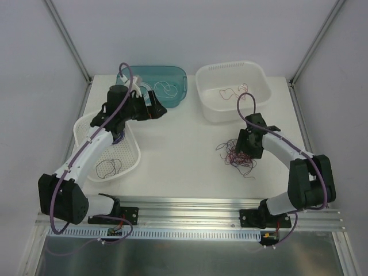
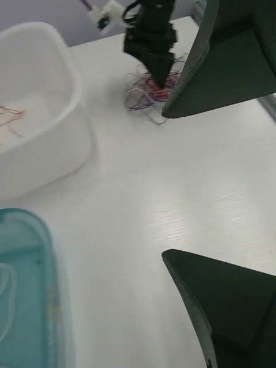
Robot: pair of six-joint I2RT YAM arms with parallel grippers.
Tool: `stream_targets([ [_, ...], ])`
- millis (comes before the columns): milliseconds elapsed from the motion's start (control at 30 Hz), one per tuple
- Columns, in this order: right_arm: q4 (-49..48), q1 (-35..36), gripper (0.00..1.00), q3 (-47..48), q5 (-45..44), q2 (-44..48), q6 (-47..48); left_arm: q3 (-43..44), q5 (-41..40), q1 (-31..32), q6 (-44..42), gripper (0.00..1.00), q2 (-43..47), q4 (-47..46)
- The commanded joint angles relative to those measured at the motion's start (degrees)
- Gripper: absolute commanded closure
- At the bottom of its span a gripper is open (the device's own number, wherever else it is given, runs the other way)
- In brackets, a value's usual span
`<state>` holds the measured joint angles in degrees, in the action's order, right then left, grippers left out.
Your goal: Untangle the cables
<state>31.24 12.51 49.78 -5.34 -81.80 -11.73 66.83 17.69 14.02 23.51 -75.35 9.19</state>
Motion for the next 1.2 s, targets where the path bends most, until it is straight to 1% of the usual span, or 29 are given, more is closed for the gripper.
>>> stream_targets([
  [0,-5.84,4.95,0.37,0.58,1.55,-3.54,-0.23,-8.19,3.58,3.11,0.49,0.01,4.50,1.18],
  [33,-7.32,6.37,0.50,1.02,2.87,-4.06,1.34,-9.77,3.49,4.42,0.57,0.01,6.77,1.35],
  [67,-8.21,8.04,0.55,1.54,4.19,-4.50,2.40,-12.40,3.40,5.22,0.49,0.01,7.84,1.44],
  [100,-8.65,11.71,0.61,2.16,4.81,-4.68,3.80,-13.64,3.23,5.75,0.31,0.01,8.81,1.97],
  [133,-8.66,13.40,0.72,2.77,6.38,-4.95,5.30,-14.78,2.88,6.19,0.22,0.01,10.73,2.06],
  [200,-8.04,17.87,0.81,4.88,9.19,-5.91,10.74,-17.51,2.96,7.33,-0.04,0.01,12.85,2.15],
  [233,-7.00,19.11,0.90,5.32,10.08,-6.18,11.37,-18.74,2.96,7.68,-0.13,0.01,13.30,2.23],
  [267,-6.29,20.08,0.94,5.85,10.70,-6.35,15.46,-19.19,3.05,8.12,-0.39,0.01,13.74,2.32],
  [300,-5.50,21.66,0.97,6.38,11.92,-6.53,16.72,-19.54,3.22,8.48,-0.57,0.01,14.18,2.32],
  [333,-4.10,22.11,0.99,6.56,12.72,-6.36,18.22,-19.89,3.40,8.74,-0.83,0.02,14.27,2.41],
  [433,-1.46,22.73,0.99,6.65,11.94,-5.22,20.07,-19.98,3.49,10.14,-0.40,0.03,13.48,2.50],
  [467,-1.19,22.73,0.98,6.47,11.41,-4.52,20.08,-19.63,3.23,10.84,-0.04,0.04,12.95,2.50],
  [533,-0.75,22.82,0.84,6.47,10.70,-2.32,19.73,-18.24,2.61,13.39,1.19,0.05,10.41,2.50],
  [567,-0.49,22.73,0.77,6.64,10.79,-1.62,19.29,-17.53,2.00,14.44,1.71,0.06,9.27,2.41],
  [600,-0.40,22.73,0.67,6.73,11.23,-0.65,18.15,-16.82,0.52,16.80,3.46,0.06,6.82,2.50],
  [633,-0.57,22.82,0.50,6.82,10.97,0.92,17.01,-15.34,-0.37,17.79,4.61,0.07,5.41,2.41],
  [700,-1.18,22.73,0.38,6.47,8.53,2.69,14.03,-13.92,-3.43,19.72,9.33,0.10,0.85,2.50],
  [733,-2.40,22.73,0.35,5.95,7.73,3.57,9.92,-12.26,-4.76,21.47,10.76,0.12,-0.75,2.50],
  [867,-4.52,22.73,0.25,2.35,2.54,8.05,0.15,-6.90,-10.92,26.49,13.49,0.20,-8.48,2.50],
  [900,-4.70,22.82,0.22,1.82,0.70,8.67,-1.53,-5.84,-11.36,27.19,13.76,0.23,-11.54,2.50],
  [967,-4.79,22.64,0.20,0.76,-0.89,9.46,-5.65,-2.42,-11.54,29.21,13.32,0.25,-14.37,2.50],
  [1000,-4.35,22.64,0.17,0.32,-2.81,9.90,-6.72,-1.36,-11.37,29.83,12.71,0.26,-16.91,2.50],
  [1100,-3.73,22.29,0.15,-0.91,-4.32,10.52,-9.71,1.37,-10.31,31.85,11.74,0.31,-20.08,2.59],
  [1167,-3.82,22.12,0.14,-1.52,-4.50,11.04,-10.68,2.16,-10.48,32.91,11.39,0.37,-21.06,2.59],
])
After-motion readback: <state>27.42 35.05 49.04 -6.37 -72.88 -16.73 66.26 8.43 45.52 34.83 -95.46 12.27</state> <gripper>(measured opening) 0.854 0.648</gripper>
